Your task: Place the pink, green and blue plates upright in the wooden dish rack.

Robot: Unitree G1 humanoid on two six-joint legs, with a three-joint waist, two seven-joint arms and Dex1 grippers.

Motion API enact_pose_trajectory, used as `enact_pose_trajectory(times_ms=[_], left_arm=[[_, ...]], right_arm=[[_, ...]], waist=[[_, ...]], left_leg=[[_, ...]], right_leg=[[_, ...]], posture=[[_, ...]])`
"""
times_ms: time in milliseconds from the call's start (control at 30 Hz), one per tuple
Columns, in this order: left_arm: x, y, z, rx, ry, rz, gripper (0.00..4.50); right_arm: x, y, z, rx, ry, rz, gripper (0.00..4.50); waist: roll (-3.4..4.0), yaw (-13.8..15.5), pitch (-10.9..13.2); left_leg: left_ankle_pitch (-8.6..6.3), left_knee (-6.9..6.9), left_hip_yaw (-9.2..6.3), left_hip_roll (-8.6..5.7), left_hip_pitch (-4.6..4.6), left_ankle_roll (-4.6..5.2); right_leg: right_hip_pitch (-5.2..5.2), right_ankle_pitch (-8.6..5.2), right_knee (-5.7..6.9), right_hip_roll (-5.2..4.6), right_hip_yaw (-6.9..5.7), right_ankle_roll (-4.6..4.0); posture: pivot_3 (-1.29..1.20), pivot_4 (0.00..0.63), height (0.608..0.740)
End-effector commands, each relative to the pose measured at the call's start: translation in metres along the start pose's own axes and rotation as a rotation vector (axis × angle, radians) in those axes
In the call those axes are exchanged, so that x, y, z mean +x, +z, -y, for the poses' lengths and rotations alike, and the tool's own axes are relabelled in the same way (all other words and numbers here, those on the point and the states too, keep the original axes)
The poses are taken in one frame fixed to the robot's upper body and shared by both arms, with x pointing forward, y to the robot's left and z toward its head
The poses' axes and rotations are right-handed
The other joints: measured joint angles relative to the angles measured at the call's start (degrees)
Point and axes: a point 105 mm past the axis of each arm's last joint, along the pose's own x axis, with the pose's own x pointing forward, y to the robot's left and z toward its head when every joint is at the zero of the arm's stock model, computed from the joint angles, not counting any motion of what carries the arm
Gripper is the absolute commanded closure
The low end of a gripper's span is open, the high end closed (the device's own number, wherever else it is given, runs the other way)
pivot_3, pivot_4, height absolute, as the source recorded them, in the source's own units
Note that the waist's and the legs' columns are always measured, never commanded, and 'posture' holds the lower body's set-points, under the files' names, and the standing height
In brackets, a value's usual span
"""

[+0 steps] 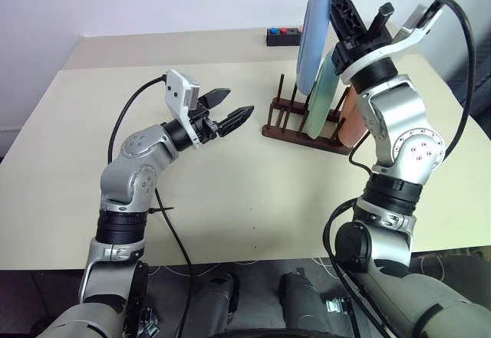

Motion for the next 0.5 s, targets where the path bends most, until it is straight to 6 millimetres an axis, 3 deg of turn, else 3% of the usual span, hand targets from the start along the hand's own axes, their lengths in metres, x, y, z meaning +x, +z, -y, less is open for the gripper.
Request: enact_pose_trajectory(times_ms=[33,500], left_arm=[[0.002,0.016,0.006,0.039,-0.024,0.052,0.46],[0.004,0.016,0.008,0.034,-0.034,0.058,0.46]], right_arm=[[0.002,0.001,-0.025,-0.017,0.085,0.015,4.45],[-0.006,-0.018,-0.017,0.002,0.059,-0.034,4.45]], waist=[[0.0,0.0,0.0],[0.0,0.1,0.0]], left_leg=[[0.0,0.0,0.0,0.01,0.0,0.0],[0.0,-0.03,0.0,0.09,0.0,-0.01]], right_leg=[[0.0,0.0,0.0,0.02,0.01,0.0],[-0.03,0.01,-0.02,0.13,0.07,-0.03]], posture=[[0.0,0.15,0.74],[0.0,0.15,0.74]])
